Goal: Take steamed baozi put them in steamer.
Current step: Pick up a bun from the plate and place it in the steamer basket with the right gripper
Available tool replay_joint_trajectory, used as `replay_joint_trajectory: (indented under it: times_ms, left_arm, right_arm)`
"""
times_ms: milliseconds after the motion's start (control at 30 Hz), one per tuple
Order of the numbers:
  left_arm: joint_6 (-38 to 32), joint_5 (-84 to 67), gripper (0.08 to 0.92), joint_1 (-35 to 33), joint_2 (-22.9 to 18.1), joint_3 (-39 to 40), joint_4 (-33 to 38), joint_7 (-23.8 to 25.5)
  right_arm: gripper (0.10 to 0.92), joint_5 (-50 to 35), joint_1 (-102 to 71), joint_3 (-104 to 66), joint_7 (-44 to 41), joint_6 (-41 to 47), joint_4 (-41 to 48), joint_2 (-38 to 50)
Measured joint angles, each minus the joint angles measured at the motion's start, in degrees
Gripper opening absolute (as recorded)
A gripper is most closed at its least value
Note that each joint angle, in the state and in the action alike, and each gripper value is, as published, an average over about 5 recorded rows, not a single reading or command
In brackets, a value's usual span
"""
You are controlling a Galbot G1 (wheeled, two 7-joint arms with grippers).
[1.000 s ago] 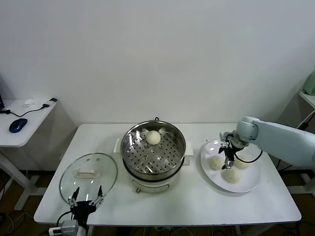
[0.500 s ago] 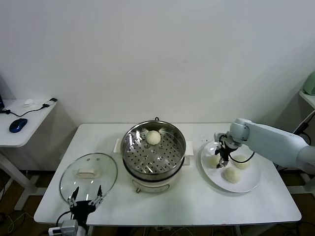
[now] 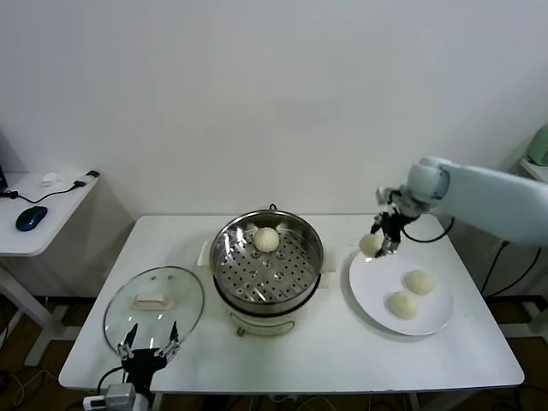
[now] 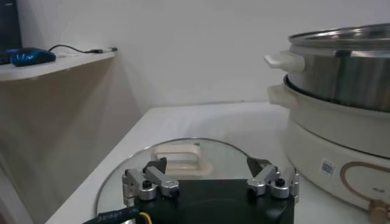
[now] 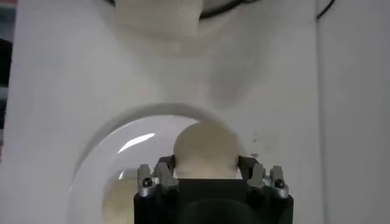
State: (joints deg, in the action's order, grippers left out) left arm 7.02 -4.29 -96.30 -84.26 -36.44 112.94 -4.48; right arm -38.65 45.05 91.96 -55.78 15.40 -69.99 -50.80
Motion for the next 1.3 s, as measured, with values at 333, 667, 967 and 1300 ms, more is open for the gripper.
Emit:
replay_joint_trajectory:
  times_ms: [333,667,967,1300]
  left_arm:
    - [0.48,-0.3,0.823,0.25,0.1,-0.19,1.01,0.06]
    - [0.59,-0.28,0.823,0.2,0.23,-0.08,1.15,0.05]
    - [0.94,-0.42,0.823,0.37,0.29,0.12,1.04,0.11]
    - [1.22,-0.7,0.823,0.7,0.32,0.1,0.95,0.03]
  right_arm:
    - [0.679,-16.38,9.29,1.2,8.08,7.99,-12.28,-10.02]
    - [0.679,-21.33,3.82,0.39,16.33,15.13,-12.25,-20.18]
    - [0.679,-20.58,-4.09,-0.59,19.2,17.7,-4.11,-27.19]
    - [0.704,-19.61,-9.08,-1.8,20.08,18.44,2.4,-31.94]
